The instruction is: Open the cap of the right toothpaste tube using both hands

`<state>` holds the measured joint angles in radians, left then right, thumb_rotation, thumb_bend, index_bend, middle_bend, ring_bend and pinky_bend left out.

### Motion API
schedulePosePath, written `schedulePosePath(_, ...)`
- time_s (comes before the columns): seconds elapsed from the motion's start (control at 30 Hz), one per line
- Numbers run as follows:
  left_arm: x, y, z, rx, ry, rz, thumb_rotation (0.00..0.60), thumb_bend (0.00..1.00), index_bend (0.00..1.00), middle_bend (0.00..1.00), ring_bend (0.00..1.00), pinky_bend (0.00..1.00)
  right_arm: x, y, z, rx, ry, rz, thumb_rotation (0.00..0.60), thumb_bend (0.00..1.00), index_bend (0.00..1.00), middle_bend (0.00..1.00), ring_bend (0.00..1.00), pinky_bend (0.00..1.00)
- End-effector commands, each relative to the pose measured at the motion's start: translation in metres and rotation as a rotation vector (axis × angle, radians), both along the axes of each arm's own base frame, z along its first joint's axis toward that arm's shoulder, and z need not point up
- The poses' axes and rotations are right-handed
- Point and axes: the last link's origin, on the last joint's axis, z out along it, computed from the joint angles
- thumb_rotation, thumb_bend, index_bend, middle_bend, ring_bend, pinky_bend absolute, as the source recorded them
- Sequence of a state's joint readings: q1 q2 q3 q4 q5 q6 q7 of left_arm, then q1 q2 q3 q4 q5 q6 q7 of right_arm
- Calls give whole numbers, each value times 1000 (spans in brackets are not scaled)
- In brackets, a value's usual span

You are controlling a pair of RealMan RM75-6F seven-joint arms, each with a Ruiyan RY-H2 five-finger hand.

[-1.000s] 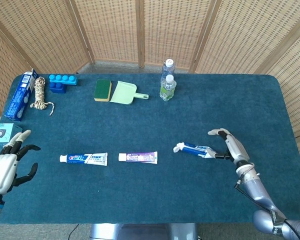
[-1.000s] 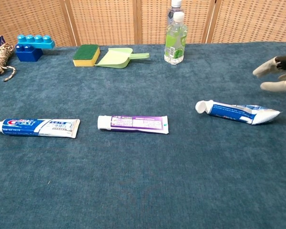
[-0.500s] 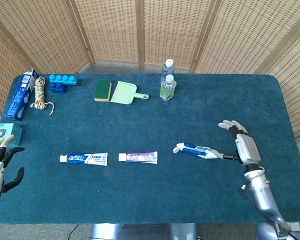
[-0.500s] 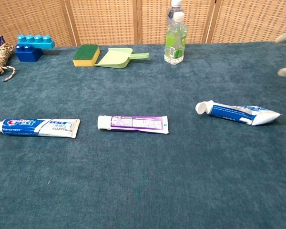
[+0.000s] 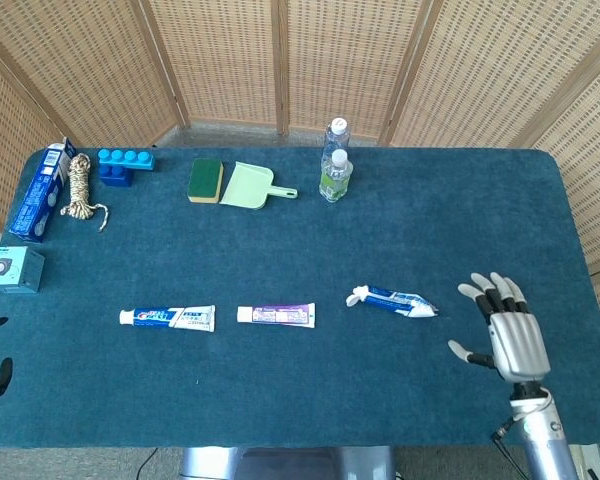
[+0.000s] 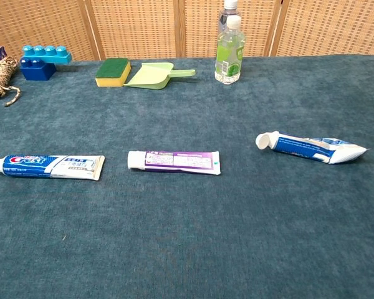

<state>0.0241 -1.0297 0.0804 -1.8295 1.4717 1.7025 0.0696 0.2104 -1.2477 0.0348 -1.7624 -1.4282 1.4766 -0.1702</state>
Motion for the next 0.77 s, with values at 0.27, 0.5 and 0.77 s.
schedulePosePath(0.27, -4, -15, 2, 28, -29, -4, 600, 404, 227, 101, 0, 20, 0, 15, 5, -4, -10, 8, 524, 163, 233, 159, 4, 88)
schedulePosePath(0.5, 0, -18, 7, 28, -31, 0, 600, 400, 220, 101, 0, 17, -4, 22, 6, 3, -42, -4, 522, 163, 234, 158, 7, 90)
schedulePosePath(0.77, 6, -14, 4, 14, -28, -19, 600, 401, 219, 100, 0, 18, -7, 26, 6, -4, -60, -7, 525, 163, 235, 158, 7, 90)
